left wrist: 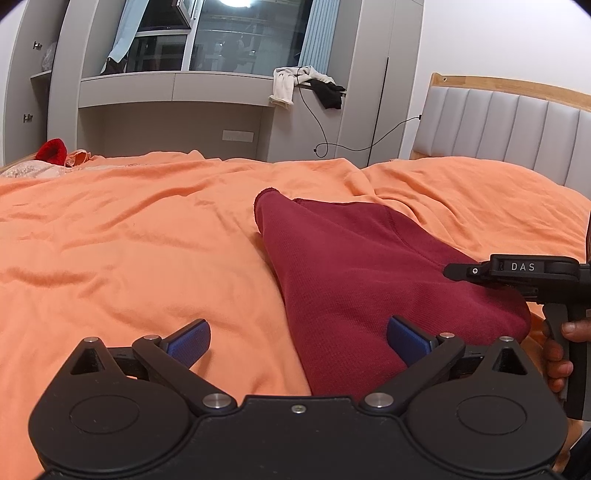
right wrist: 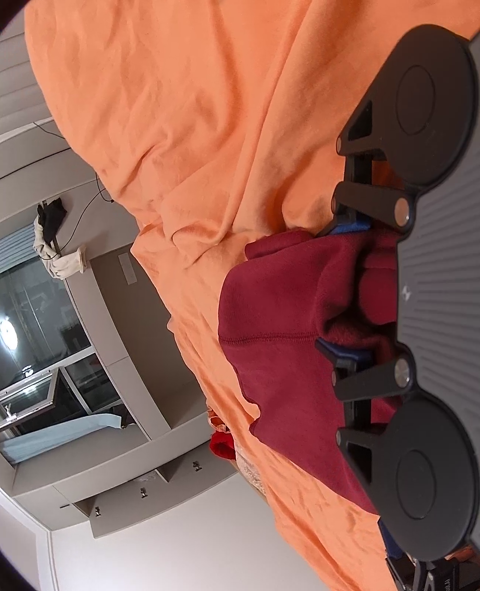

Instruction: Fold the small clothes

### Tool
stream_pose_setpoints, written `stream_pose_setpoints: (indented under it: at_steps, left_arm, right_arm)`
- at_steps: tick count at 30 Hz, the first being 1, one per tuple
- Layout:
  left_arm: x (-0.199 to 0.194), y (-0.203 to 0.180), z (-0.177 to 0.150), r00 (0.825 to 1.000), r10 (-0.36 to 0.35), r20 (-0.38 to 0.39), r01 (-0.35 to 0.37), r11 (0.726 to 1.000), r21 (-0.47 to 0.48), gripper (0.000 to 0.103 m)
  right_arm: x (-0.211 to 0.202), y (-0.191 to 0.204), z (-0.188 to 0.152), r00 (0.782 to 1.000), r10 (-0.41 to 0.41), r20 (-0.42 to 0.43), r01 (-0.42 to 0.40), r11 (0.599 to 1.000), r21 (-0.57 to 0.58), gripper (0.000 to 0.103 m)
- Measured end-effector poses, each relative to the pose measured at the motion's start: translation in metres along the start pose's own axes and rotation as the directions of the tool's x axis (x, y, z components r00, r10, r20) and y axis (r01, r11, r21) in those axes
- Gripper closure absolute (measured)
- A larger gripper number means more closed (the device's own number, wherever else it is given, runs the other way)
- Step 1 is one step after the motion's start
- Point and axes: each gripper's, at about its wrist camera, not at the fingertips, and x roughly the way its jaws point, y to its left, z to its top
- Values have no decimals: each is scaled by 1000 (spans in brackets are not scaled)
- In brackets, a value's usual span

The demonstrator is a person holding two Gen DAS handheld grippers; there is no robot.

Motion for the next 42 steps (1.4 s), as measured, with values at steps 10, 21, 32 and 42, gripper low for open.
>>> stream_pose_setpoints:
  at_steps: [10,21,32,42]
  left_arm:
    - [-4,16,11,996,-84,34,87,992,-91,1]
    - [17,8,10,976,-213,-53,202,967,-155,1]
    - [15,5,15,980,-187,-65,179,977,-117,1]
    - [45,34,59,973,-189,-134,169,975,-147,1]
  right_arm:
    - [-1,4,-1,1000,-9,3,9,999,-41,57]
    - [-1,5,-2,1000,-18,3,18,999,-50,57]
    - [2,2,-1,1000,-13,-6,13,999,-34,54]
    - [9,-16,7,998,51,-28,-48,993,109,45]
